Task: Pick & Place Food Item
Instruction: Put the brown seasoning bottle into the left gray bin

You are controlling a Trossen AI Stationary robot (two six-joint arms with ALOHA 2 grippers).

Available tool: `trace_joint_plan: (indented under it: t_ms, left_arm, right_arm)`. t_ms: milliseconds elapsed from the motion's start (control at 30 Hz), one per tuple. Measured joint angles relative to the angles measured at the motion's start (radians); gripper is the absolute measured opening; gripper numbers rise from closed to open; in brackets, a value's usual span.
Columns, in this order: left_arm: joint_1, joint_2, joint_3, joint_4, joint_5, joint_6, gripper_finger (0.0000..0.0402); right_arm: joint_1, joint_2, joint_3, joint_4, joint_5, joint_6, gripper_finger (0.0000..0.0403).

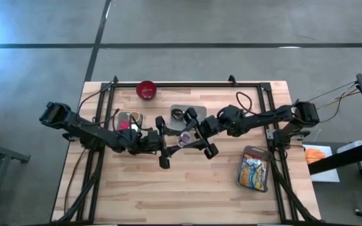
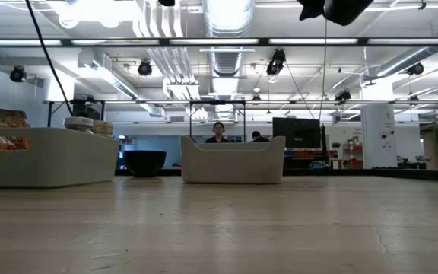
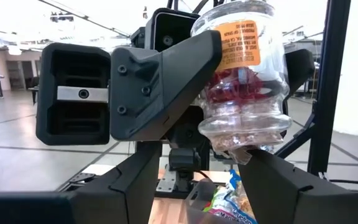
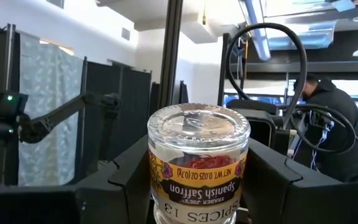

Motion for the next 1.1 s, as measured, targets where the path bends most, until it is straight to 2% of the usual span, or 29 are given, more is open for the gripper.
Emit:
trace_joint_plan:
  t_ms: [133, 267, 367, 533, 633, 867, 1033, 1100]
  left_arm:
    - [-0.007, 0.0, 0.0, 0.017, 0.003, 0.005, 0.0221]
    - [-0.019, 0.0, 0.0, 0.059, 0.007, 0.023, 0.0221]
    - [-0.034, -0.001, 0.0, 0.147, 0.027, 0.099, 0.0221]
    - [-0.045, -0.003, 0.003, 0.252, 0.128, 0.248, 0.0221]
    - [-0.04, -0.002, 0.003, 0.283, 0.13, 0.282, 0.0221]
    - [-0.018, -0.002, 0.005, 0.3, 0.127, 0.282, 0.0221]
    - [-0.018, -0.002, 0.005, 0.299, 0.176, 0.277, 0.0221]
    - [-0.022, -0.002, 0.005, 0.298, 0.179, 0.271, 0.0221]
  right_arm:
    - [0.0, 0.0, 0.007, 0.001, 0.0, -0.032, 0.0185]
    - [0.007, 0.001, 0.006, 0.078, 0.0, -0.04, 0.0185]
    - [0.011, -0.002, 0.006, 0.134, -0.002, -0.07, 0.0185]
    - [0.019, 0.0, 0.006, 0.239, -0.013, -0.132, 0.0185]
    - [0.019, 0.0, 0.036, 0.253, -0.025, -0.16, 0.0185]
    - [0.019, 0.039, 0.141, 0.178, -0.16, -0.185, 0.0185]
    - [0.014, 0.102, 0.224, 0.163, -0.328, -0.138, 0.0185]
    - [0.014, 0.115, 0.252, 0.164, -0.366, -0.122, 0.0185]
